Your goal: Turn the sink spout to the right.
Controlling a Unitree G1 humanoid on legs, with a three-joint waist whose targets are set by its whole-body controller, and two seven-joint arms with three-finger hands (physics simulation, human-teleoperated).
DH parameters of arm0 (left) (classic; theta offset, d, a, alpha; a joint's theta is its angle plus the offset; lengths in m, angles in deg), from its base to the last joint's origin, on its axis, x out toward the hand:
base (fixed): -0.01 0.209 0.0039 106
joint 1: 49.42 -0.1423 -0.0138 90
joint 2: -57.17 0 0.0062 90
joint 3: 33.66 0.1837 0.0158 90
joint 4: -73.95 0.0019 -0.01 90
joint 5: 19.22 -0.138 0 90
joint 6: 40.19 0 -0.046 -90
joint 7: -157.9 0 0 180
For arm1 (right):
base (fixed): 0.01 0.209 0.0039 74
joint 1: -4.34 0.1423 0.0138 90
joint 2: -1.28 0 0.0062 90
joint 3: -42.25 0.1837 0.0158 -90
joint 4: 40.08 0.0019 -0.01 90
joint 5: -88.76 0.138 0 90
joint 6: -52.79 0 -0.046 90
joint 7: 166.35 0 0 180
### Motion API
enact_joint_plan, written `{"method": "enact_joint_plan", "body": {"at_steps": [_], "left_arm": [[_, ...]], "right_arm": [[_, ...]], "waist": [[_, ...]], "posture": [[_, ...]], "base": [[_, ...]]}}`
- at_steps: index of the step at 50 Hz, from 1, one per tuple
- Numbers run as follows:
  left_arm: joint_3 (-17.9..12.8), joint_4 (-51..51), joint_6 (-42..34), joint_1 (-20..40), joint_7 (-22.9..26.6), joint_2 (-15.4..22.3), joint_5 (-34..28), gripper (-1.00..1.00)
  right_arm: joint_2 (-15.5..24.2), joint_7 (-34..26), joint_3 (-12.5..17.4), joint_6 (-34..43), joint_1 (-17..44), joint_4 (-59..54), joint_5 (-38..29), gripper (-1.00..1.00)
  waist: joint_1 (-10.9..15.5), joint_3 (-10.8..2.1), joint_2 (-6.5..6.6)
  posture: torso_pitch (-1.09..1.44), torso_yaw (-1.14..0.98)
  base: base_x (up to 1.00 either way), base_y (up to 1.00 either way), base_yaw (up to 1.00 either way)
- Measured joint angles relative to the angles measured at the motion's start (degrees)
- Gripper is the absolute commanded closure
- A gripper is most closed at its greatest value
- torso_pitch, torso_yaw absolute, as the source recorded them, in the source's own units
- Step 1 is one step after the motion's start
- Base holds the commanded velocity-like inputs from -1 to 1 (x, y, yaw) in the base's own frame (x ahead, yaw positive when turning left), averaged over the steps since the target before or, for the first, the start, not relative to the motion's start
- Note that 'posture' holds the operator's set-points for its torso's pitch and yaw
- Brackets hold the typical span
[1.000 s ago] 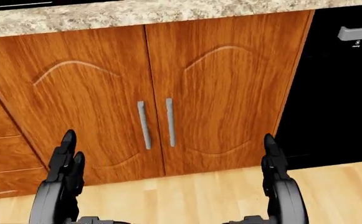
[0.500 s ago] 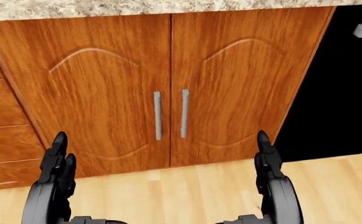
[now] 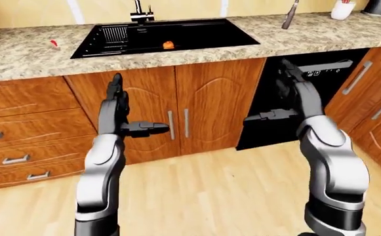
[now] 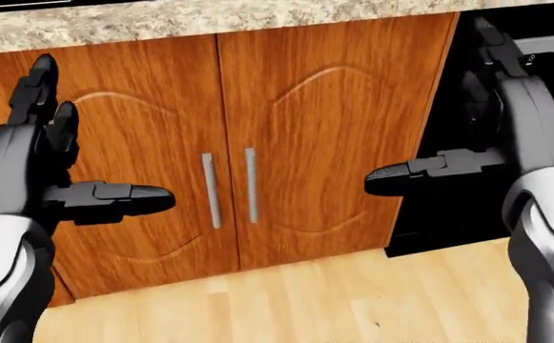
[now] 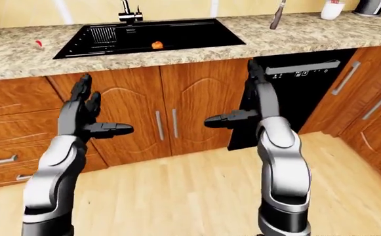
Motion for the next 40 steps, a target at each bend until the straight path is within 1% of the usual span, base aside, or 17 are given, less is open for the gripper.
{"method": "enact_joint_plan", "body": {"at_steps": [2, 5, 10, 12, 13, 16, 17, 20, 23, 26, 28, 31, 33, 35, 37, 39, 40], "left_arm": [[-0.3, 2.2, -0.5, 2.1, -0.2, 1.1, 0.1, -1.00], [-1.8, 3.2, -1.8, 4.0, -0.7, 2.7, 0.6, -1.00], [-2.3, 0.8, -4.2, 5.6, -2.1, 3.9, 1.1, -1.00], [-2.0, -0.9, -5.1, 5.3, -2.4, 3.7, 1.2, -1.00], [-1.3, -1.5, -5.8, 5.5, -2.3, 3.3, 1.4, -1.00], [0.2, -4.4, -7.9, 6.1, -1.7, 3.3, 2.3, -1.00], [-0.4, -5.4, -8.5, 6.1, -1.8, 3.6, 2.5, -1.00], [-3.7, -7.2, -9.4, 6.2, -3.0, 4.7, 1.6, -1.00], [-3.6, -7.4, -10.2, 6.2, -3.6, 4.4, 1.2, -1.00], [-2.5, -7.1, -11.4, 5.4, -3.2, 4.0, 1.9, -1.00], [-2.3, -6.8, -12.1, 5.3, -3.0, 4.0, 2.3, -1.00], [-2.5, -7.6, -11.9, 6.0, -3.0, 4.3, 2.5, -1.00], [-2.6, -8.5, -11.0, 6.6, -3.1, 4.4, 2.5, -1.00], [-2.6, -9.2, -10.5, 6.9, -3.1, 4.5, 2.6, -1.00], [-2.1, -9.3, -10.5, 6.4, -3.0, 4.0, 2.8, -1.00], [-1.5, -8.6, -11.3, 5.9, -2.8, 3.8, 3.2, -1.00], [-1.5, -8.3, -11.7, 5.8, -2.7, 3.9, 3.3, -1.00]], "right_arm": [[1.3, 0.0, 0.6, 3.1, 1.6, 0.2, 1.8, -1.00], [3.7, -0.1, 0.1, 7.4, 3.8, 2.4, 3.6, -1.00], [5.8, -0.1, -1.4, 11.2, 7.1, 3.0, 2.8, -1.00], [5.6, -0.8, -1.8, 11.8, 7.3, 3.5, 2.3, -1.00], [5.7, -1.2, -1.1, 12.0, 6.8, 3.9, 2.2, -1.00], [5.8, -1.5, 1.2, 12.9, 6.6, 4.6, 1.7, -1.00], [5.6, -1.5, 1.0, 13.3, 6.9, 4.8, 1.8, -1.00], [5.7, -2.1, -2.4, 13.9, 8.0, 5.5, 2.5, -1.00], [5.7, -3.0, -2.9, 14.4, 8.0, 6.4, 2.1, -1.00], [5.5, -3.5, -2.2, 14.9, 7.7, 6.0, 1.4, -1.00], [5.4, -3.7, -2.3, 15.1, 7.4, 5.8, 0.8, -1.00], [5.3, -4.0, -1.9, 14.9, 7.4, 6.1, 0.2, -1.00], [5.3, -4.1, -1.6, 14.6, 7.7, 6.5, -0.1, -1.00], [5.3, -4.1, -1.5, 14.4, 8.0, 6.8, -0.3, -1.00], [5.5, -4.2, -1.2, 14.3, 7.6, 6.7, -0.6, -1.00], [5.4, -4.2, -1.0, 14.8, 7.2, 6.3, -0.9, -1.00], [5.4, -4.2, -1.0, 15.0, 7.2, 6.1, -1.0, -1.00]], "waist": [[0.0, 0.19, -0.16], [-0.1, 0.57, -0.28], [0.1, 0.60, -0.50], [-0.2, 0.70, -0.47], [-0.1, 0.86, -0.11], [-0.2, 0.92, 2.54], [0.5, 1.24, 2.49], [0.5, 1.25, 0.98], [0.4, 1.46, -0.59], [0.7, 1.90, -0.86], [0.6, 2.26, -0.07], [0.2, 1.64, 0.64], [0.3, 1.49, -0.02], [0.3, 1.30, -1.83], [-0.4, 1.66, -1.34], [-0.5, 1.88, -2.19], [-0.4, 1.83, -2.25]], "posture": [[0.00, 0.00], [0.00, 0.00], [0.00, 0.00], [0.00, 0.00], [0.00, 0.00], [0.00, 0.00], [0.00, 0.00], [0.00, 0.00], [0.00, 0.00], [0.00, 0.00], [0.00, 0.00], [0.00, 0.00], [0.00, 0.00], [0.00, 0.00], [0.00, 0.00], [0.00, 0.00], [0.00, 0.00]], "base": [[0.00, 0.00, 0.00], [0.00, 0.00, 0.00], [0.00, 0.00, 0.00], [0.00, 0.29, 0.39], [0.00, 0.00, 0.97], [0.00, 0.00, 1.00], [0.00, 0.00, 0.00], [0.00, 0.00, 0.00], [0.00, 0.00, 0.00], [0.18, 0.00, 0.00], [0.28, 0.00, 0.00], [0.28, 0.00, 0.00], [0.29, 0.00, 0.00], [0.28, 0.00, 0.00], [0.28, 0.00, 0.00], [0.28, 0.00, 0.00], [0.29, 0.00, 0.00]]}}
